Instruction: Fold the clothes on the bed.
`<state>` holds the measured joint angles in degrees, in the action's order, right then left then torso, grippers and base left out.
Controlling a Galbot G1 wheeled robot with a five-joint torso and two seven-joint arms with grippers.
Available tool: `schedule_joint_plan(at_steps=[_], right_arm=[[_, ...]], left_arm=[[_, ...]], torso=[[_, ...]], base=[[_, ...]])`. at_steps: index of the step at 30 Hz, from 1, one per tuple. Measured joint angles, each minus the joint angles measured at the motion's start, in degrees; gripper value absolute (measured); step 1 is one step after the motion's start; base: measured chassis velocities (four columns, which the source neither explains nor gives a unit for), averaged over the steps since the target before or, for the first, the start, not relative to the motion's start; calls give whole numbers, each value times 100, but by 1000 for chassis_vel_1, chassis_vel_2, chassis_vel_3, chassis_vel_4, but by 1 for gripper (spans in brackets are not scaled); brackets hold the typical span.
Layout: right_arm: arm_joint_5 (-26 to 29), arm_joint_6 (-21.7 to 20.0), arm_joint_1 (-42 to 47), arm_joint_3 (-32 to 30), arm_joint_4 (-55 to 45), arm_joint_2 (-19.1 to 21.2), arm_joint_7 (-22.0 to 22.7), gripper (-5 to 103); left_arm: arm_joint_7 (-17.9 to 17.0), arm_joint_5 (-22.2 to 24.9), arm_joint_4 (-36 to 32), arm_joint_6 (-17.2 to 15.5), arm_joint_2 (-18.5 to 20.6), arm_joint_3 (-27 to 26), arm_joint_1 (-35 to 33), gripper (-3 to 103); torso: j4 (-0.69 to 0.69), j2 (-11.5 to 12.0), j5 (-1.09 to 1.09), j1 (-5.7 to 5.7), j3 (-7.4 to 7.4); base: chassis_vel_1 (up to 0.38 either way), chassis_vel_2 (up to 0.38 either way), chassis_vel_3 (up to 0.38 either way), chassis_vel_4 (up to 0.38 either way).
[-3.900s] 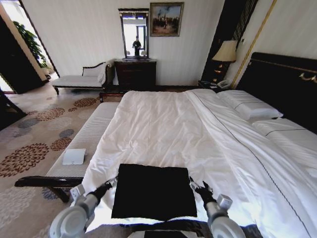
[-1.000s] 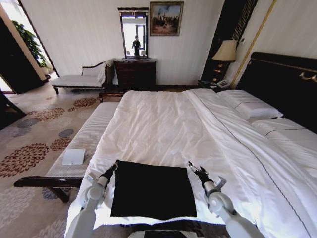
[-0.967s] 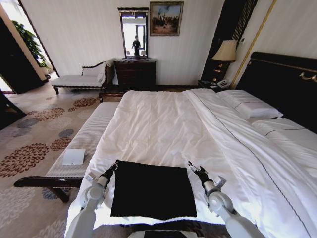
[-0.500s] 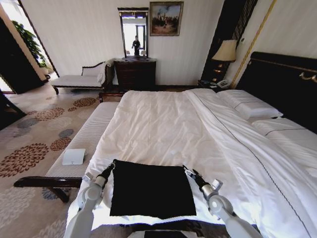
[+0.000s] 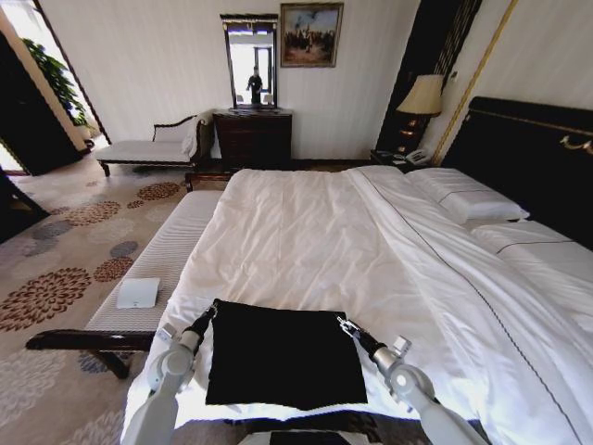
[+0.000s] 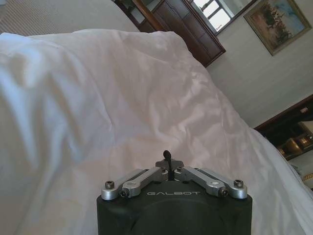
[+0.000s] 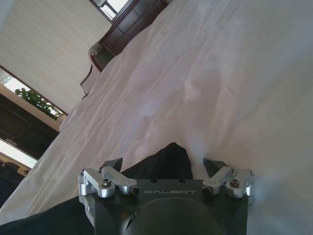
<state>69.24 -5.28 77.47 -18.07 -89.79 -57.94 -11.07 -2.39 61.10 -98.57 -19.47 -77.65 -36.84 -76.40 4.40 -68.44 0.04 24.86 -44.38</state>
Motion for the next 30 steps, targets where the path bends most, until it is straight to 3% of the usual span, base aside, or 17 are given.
schedule_joint_plan(at_steps=[4, 7, 9, 13, 19, 22, 25, 30], right_arm=[[-68, 132, -53, 18, 102, -28, -4, 79], [-119, 214, -75, 20, 173, -54, -1, 63], [-125, 229, -78, 20, 180, -57, 1, 63], [-128, 306, -78, 0, 179, -68, -8, 41], [-200, 478, -49, -11, 79, -83, -53, 25], [-270, 599, 30, -44, -80, -87, -144, 9], [-349, 611, 89, -61, -171, -72, -187, 2], [-459, 635, 147, -90, -207, -65, -209, 0]], left_arm=[[0, -27, 10, 11, -5, 12, 0, 0], [0, -50, 27, 16, -17, 28, 13, 0], [0, -52, 29, 16, -21, 33, 17, 0], [-1, -60, 40, 21, -27, 39, 26, 0], [-1, -57, 35, 33, -35, 40, 20, 0], [0, -31, -21, 41, -45, 37, -9, 0], [2, -25, -37, 44, -45, 33, -22, 0], [9, -25, -37, 54, -45, 30, -40, 0]], torso=[[0, 0, 0, 0, 0], [0, 0, 0, 0, 0], [0, 0, 0, 0, 0], [0, 0, 0, 0, 0], [0, 0, 0, 0, 0], [0, 0, 0, 0, 0], [0, 0, 0, 0, 0], [0, 0, 1, 0, 0]], base=[[0, 0, 0, 0], [0, 0, 0, 0], [0, 0, 0, 0], [0, 0, 0, 0], [0, 0, 0, 0], [0, 0, 0, 0], [0, 0, 0, 0], [0, 0, 0, 0]])
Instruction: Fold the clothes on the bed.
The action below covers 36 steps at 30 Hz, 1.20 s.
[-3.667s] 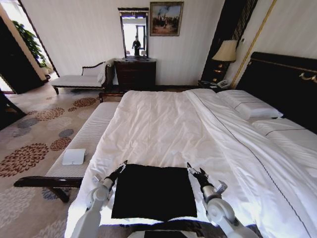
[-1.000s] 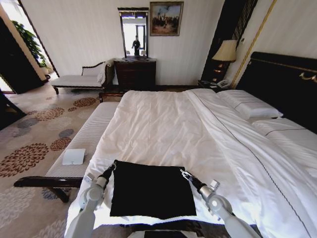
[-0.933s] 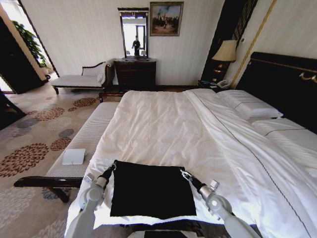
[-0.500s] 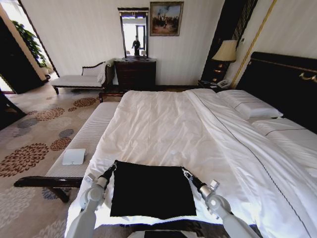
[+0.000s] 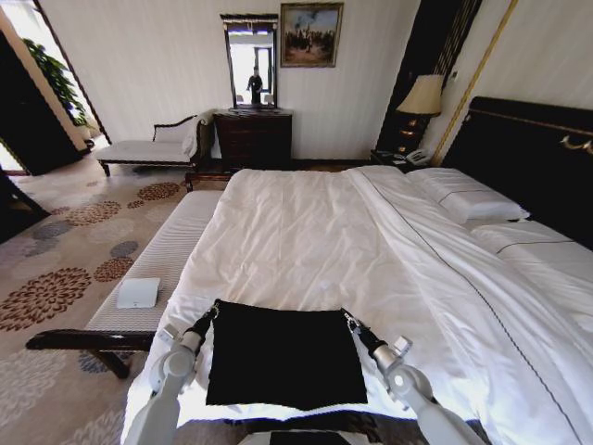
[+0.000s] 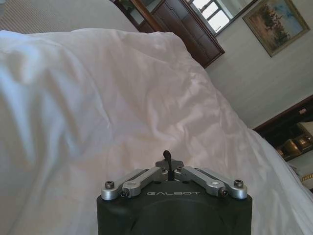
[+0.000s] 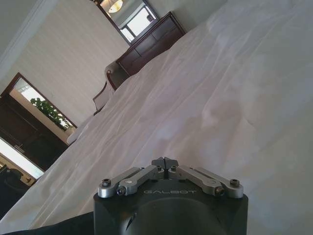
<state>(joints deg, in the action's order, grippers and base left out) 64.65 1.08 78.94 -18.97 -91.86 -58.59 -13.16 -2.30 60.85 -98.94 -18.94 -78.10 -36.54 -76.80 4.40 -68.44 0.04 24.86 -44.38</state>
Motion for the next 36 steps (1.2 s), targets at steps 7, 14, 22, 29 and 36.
schedule_joint_plan(at_steps=[7, 14, 22, 29, 36], right_arm=[[-114, 83, 30, -27, 39, -4, -4, 0], [-155, 86, -5, -28, 183, -39, 74, 13], [-15, 107, 48, -40, 280, -33, -392, 45], [-147, 110, 61, 18, 367, -39, -478, 67], [-249, 111, 35, 58, 484, -74, -478, 96]], left_arm=[[10, 0, -4, 16, 20, -11, -30, 0], [16, -2, -4, 20, 28, -10, -45, 0], [18, -4, -15, 23, 62, -9, -57, 0], [10, -4, -47, 22, 67, -9, -67, 0], [5, -6, -70, 23, 75, -24, -96, 0]], torso=[[0, 0, 0, 0, 0], [0, 0, 0, 0, 0], [0, 0, 0, 0, 0], [0, 0, 0, 0, 0], [0, 0, 0, 0, 0]], base=[[0, 0, 0, 0], [0, 0, 0, 0], [0, 0, 0, 0], [0, 0, 0, 0], [0, 0, 0, 0]])
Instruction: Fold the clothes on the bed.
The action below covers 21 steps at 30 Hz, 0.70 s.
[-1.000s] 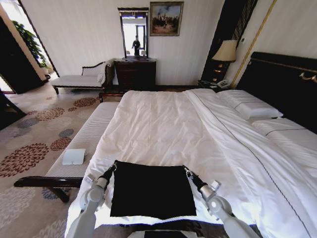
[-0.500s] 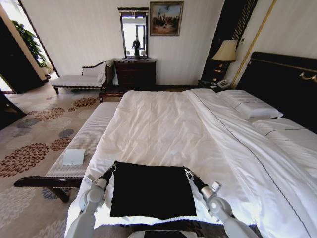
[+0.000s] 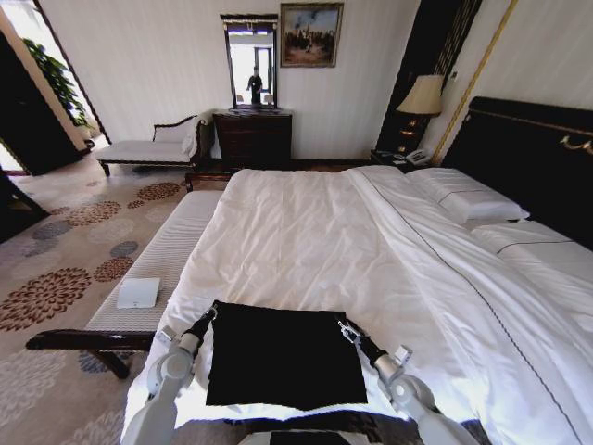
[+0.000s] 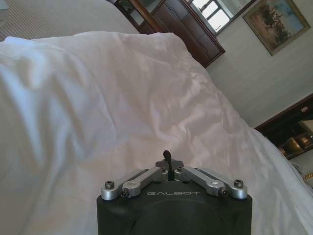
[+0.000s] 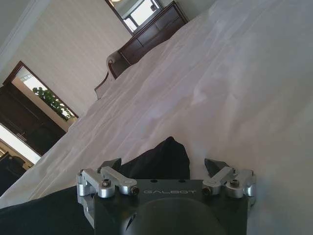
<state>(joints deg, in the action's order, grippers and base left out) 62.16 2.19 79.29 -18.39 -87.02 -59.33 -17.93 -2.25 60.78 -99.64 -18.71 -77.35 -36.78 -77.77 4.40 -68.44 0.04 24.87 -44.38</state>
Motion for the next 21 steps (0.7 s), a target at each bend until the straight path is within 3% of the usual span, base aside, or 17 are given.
schedule_joint_plan(at_steps=[10, 13, 15, 18, 19, 21], right_arm=[[19, 49, -1, 21, -6, -1, -24, 65], [18, 85, -12, 33, -4, -6, -64, 47], [18, 101, -20, 34, -2, -9, -70, 47], [17, 165, -46, 30, 5, -41, -77, 30], [17, 165, -46, 30, 5, -41, -77, 30], [21, 217, -62, -2, -4, -79, -78, 20]], left_arm=[[-1, -55, 3, 15, -76, 16, -10, 0], [-1, -65, 3, 20, -90, 21, -14, 0], [-1, -67, 4, 22, -92, 22, -16, 0], [0, -76, 2, 33, -107, 31, -31, 0], [0, -76, 2, 33, -107, 31, -31, 0], [5, -90, -7, 53, -124, 35, -48, 0]], torso=[[0, 0, 0, 0, 0], [0, 0, 0, 0, 0], [0, 0, 0, 0, 0], [0, 0, 0, 0, 0], [0, 0, 0, 0, 0], [0, 0, -1, 0, 0]], base=[[0, 0, 0, 0], [0, 0, 0, 0], [0, 0, 0, 0], [0, 0, 0, 0], [0, 0, 0, 0], [0, 0, 0, 0]])
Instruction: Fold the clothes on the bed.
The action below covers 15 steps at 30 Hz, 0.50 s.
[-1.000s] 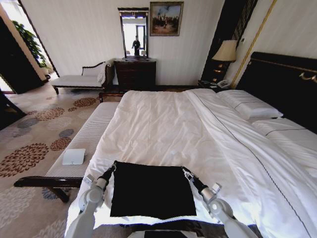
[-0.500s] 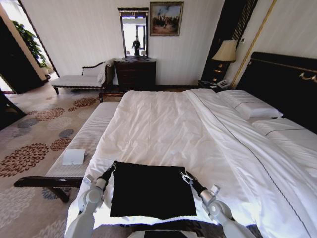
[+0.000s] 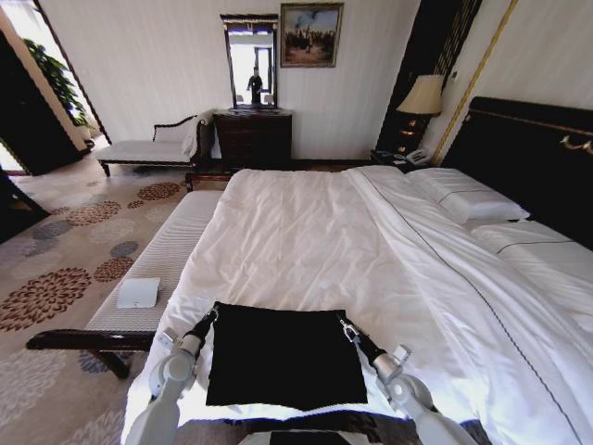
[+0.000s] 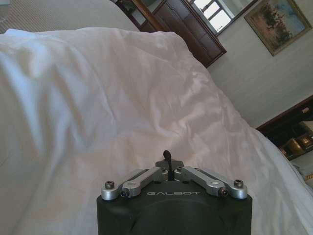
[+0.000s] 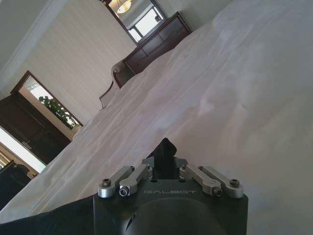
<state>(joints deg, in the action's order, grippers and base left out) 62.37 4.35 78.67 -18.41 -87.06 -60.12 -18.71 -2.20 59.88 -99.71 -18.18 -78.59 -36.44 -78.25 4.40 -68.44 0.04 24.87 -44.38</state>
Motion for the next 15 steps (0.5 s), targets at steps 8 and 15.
schedule_joint_plan(at_steps=[8, 15], right_arm=[[71, 391, 145, -227, -617, -19, 2, 1], [247, 853, 609, -691, -1709, -49, -226, 0]], left_arm=[[53, 260, -374, 129, -77, -77, -92, 0], [126, 1054, -1543, 207, -128, -249, -352, 0]], torso=[[1, 0, 1, 0, 0], [0, 0, 0, 0, 0]], base=[[0, 0, 0, 0], [0, 0, 0, 0]])
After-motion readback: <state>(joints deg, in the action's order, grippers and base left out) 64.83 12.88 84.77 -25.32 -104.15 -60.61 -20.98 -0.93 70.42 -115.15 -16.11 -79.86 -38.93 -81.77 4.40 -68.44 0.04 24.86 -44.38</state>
